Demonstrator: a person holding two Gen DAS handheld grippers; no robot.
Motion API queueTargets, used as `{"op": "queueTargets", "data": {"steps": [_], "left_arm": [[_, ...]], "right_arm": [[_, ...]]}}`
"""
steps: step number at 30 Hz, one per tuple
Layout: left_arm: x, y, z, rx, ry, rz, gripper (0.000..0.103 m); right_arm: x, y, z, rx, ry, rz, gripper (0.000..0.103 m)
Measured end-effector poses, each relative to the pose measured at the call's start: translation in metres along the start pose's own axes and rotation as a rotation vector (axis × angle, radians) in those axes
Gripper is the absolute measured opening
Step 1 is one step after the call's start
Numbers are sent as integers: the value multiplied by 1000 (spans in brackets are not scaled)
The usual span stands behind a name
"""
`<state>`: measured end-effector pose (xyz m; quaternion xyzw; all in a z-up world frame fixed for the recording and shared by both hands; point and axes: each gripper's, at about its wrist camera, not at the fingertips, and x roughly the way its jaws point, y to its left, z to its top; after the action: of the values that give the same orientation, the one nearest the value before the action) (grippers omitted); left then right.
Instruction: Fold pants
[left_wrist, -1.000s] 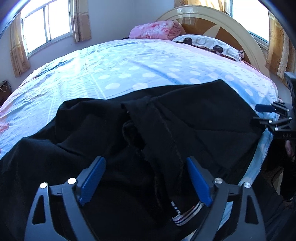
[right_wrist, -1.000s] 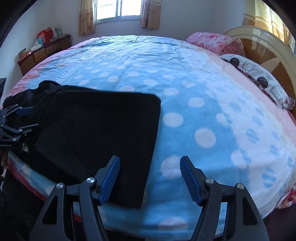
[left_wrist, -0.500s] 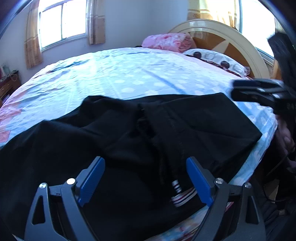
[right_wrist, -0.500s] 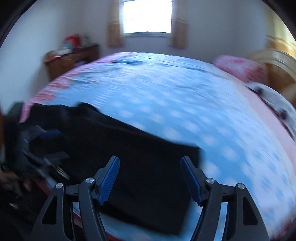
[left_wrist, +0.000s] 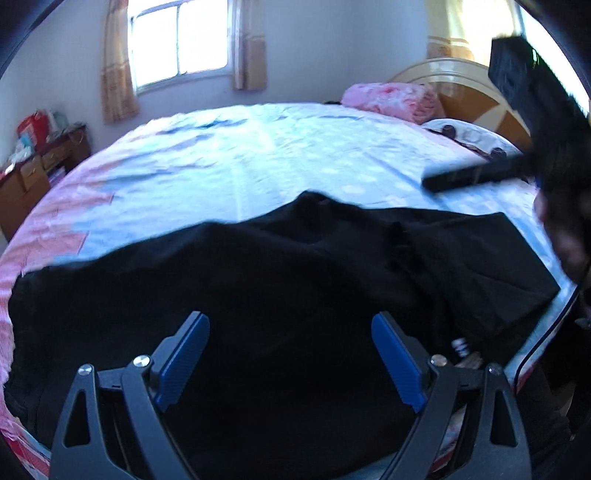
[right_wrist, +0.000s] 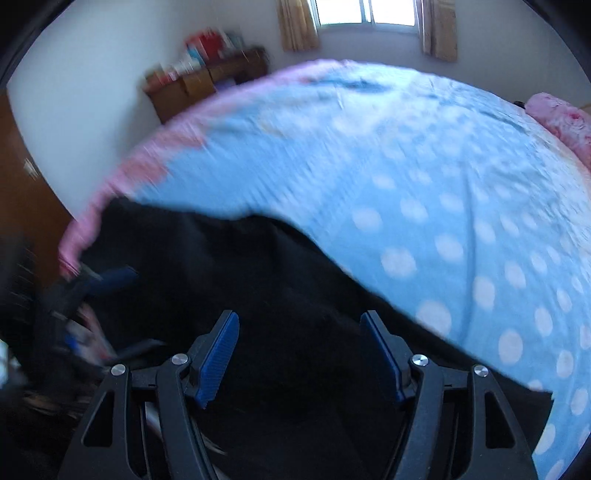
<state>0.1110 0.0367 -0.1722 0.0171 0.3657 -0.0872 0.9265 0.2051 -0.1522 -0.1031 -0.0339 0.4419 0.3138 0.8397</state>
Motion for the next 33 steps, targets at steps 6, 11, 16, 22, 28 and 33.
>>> {"op": "queueTargets", "data": {"steps": [6, 11, 16, 22, 28, 33], "left_arm": [[7, 5, -4, 4, 21, 0, 92], [11, 3, -7, 34, 31, 9, 93], [15, 2, -12, 48, 26, -2, 99], [18, -5, -17, 87, 10, 18, 103], [9, -1, -13, 76, 12, 24, 103], [-20, 20, -4, 80, -34, 91, 103]], "right_arm": [[64, 7, 45, 147, 114, 230, 55], [106, 4, 57, 201, 199, 245, 49], [116, 4, 61, 167, 209, 186, 8], [131, -15, 68, 214, 210, 189, 4], [127, -12, 70, 199, 208, 179, 22], [71, 3, 82, 118, 76, 118, 50]]}}
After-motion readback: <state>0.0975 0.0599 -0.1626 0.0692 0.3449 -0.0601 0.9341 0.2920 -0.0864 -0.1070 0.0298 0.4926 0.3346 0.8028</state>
